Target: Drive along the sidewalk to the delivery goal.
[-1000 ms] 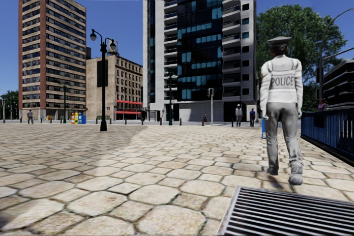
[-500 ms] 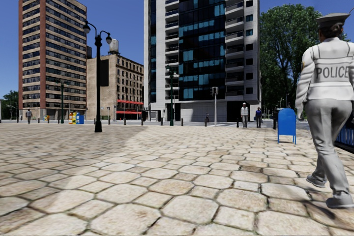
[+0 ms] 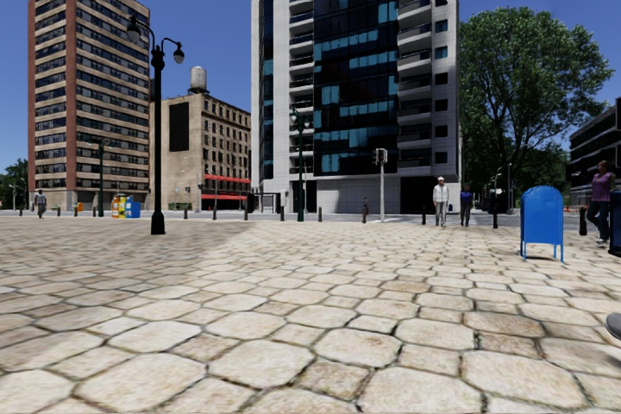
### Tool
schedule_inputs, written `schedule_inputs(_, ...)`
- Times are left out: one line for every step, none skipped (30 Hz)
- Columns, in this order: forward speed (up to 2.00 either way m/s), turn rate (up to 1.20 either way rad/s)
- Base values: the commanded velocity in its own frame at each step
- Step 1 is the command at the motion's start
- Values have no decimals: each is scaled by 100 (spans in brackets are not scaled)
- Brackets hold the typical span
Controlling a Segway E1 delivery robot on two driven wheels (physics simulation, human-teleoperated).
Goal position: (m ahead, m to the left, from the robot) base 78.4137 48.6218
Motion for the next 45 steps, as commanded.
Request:
schedule_inputs(200,0)
schedule_inputs(200,0)
schedule_inputs(200,0)
schedule_inputs(200,0)
schedule_inputs(200,0)
schedule_inputs(200,0)
schedule_inputs(200,0)
schedule_inputs(200,0)
schedule_inputs(200,0)
schedule_inputs(200,0)
schedule_inputs(200,0)
schedule_inputs(200,0)
schedule_inputs(200,0)
schedule_inputs(200,0)
schedule_inputs(200,0)
schedule_inputs(200,0)
schedule_inputs(200,0)
schedule_inputs(200,0)
schedule_inputs(200,0)
schedule_inputs(200,0)
schedule_inputs(200,0)
schedule_inputs(200,0)
schedule_inputs(200,0)
schedule_inputs(200,0)
schedule_inputs(200,0)
schedule_inputs(200,0)
schedule_inputs(200,0)
schedule_inputs(200,0)
schedule_inputs(200,0)
schedule_inputs(200,0)
schedule_inputs(200,0)
schedule_inputs(200,0)
schedule_inputs(200,0)
schedule_inputs(200,0)
schedule_inputs(200,0)
schedule_inputs(200,0)
schedule_inputs(200,0)
schedule_inputs(200,0)
schedule_inputs(200,0)
schedule_inputs(200,0)
schedule_inputs(200,0)
schedule_inputs(200,0)
schedule_inputs(200,0)
schedule_inputs(200,0)
schedule_inputs(200,0)
